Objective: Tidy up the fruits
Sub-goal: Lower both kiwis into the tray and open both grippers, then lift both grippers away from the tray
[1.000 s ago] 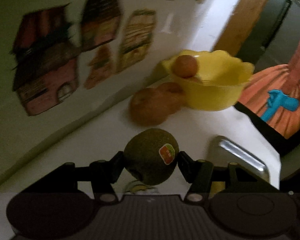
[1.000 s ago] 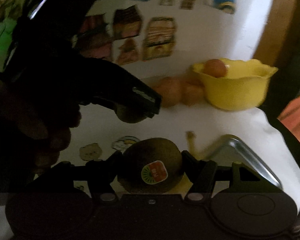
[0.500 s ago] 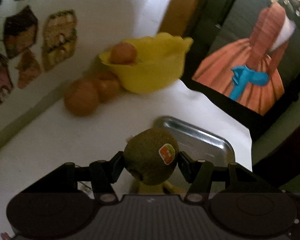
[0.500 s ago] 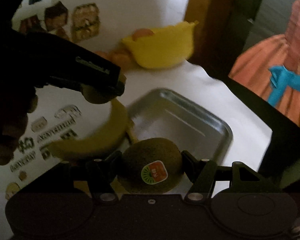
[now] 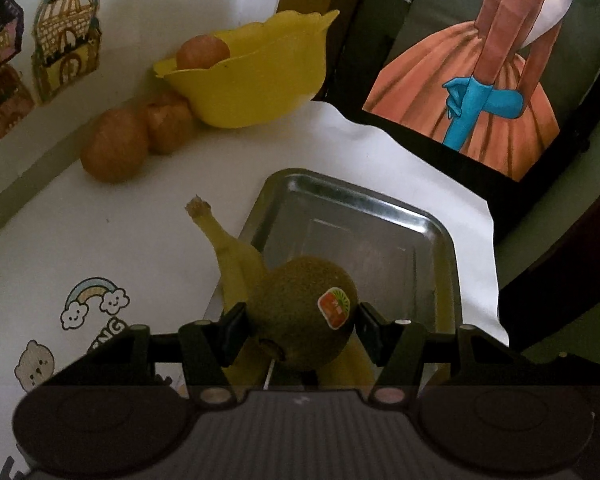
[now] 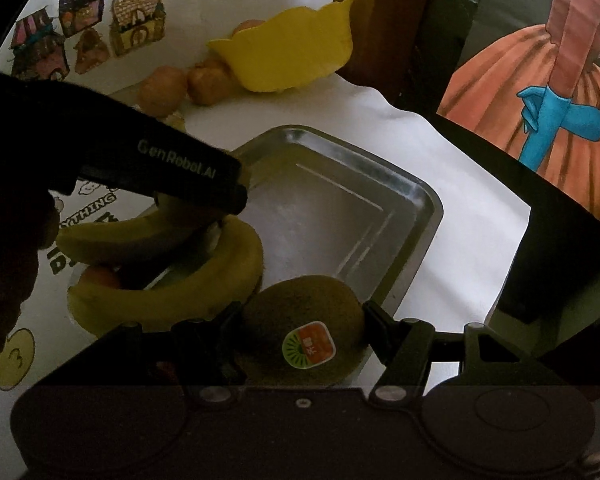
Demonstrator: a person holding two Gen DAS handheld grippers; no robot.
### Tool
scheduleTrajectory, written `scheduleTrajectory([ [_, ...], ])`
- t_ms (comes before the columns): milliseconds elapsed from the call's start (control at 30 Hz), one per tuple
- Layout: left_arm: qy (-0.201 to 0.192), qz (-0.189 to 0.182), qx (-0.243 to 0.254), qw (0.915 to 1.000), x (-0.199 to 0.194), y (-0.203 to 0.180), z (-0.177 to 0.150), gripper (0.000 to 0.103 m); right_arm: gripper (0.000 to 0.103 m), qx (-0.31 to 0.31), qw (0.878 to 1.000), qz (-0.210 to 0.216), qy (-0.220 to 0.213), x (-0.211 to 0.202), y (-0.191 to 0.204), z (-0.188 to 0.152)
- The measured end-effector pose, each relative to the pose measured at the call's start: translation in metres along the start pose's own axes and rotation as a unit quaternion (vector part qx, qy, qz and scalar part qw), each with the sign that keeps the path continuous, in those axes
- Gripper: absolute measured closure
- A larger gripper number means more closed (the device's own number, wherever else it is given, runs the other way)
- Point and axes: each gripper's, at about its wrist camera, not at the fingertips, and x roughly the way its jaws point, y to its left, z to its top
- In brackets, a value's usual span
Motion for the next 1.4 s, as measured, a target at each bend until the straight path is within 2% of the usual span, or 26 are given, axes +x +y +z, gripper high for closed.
scheduleTrajectory([
  [567,0.004,0.0,0.018,0.9998,0.002,-0.001,-0.001,0.04,0.037,0.019,1.0,-0.004,0.0,0.016,-0.001,0.004],
  [867,0.009,-0.012,0.003,0.9999,0.0,0.003,0.003,0.04,0.037,0.02,1.0,-0.015,-0.007,0.015,0.0,0.003],
  [1033,0.014,-0.015,0.005,0.9998,-0.008,0.006,0.004,0.039,0.031,0.029,0.999,-0.028,-0.01,0.006,0.002,0.006],
  [1100,0.014,-0.019,0.007,0.9997,-0.017,0.009,0.007,0.035,0.027,0.044,0.998,-0.038,-0.011,-0.005,0.003,0.007],
  [1167,0.01,-0.024,0.015,0.9995,-0.031,0.013,0.01,0.026,0.026,0.065,0.997,-0.049,-0.01,-0.019,0.003,0.006],
  [1400,0.008,-0.023,0.066,0.9975,-0.087,0.04,0.021,0.005,0.008,0.14,0.985,-0.098,0.001,-0.085,0.02,0.001],
])
